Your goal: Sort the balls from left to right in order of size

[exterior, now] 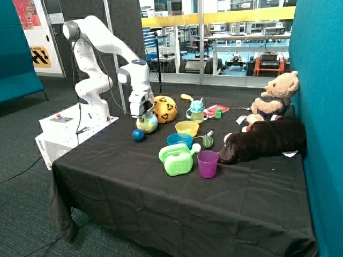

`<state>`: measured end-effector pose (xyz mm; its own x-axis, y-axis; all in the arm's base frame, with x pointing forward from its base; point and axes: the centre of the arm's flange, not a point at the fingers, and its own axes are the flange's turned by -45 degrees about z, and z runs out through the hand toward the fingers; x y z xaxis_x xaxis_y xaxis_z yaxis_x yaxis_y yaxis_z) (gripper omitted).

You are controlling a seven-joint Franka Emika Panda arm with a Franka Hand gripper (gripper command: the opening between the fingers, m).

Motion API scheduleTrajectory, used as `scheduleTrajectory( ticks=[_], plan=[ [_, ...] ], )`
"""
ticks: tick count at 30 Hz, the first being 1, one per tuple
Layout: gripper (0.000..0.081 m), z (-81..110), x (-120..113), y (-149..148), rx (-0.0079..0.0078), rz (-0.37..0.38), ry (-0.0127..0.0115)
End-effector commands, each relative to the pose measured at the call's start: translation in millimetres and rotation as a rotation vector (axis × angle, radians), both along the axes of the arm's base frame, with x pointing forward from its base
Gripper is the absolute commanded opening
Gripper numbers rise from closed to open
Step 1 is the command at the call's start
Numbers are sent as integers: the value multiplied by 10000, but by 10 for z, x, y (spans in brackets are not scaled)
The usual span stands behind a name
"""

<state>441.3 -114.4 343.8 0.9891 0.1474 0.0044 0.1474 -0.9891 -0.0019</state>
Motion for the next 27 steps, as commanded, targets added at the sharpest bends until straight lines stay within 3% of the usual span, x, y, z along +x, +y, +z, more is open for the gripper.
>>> scheduleTrajectory(
  ticks=[1,27],
  plan=[
    [799,123,49,-10,-25,-22,41],
    [758,667,143,-82,-26,257,40]
  ],
)
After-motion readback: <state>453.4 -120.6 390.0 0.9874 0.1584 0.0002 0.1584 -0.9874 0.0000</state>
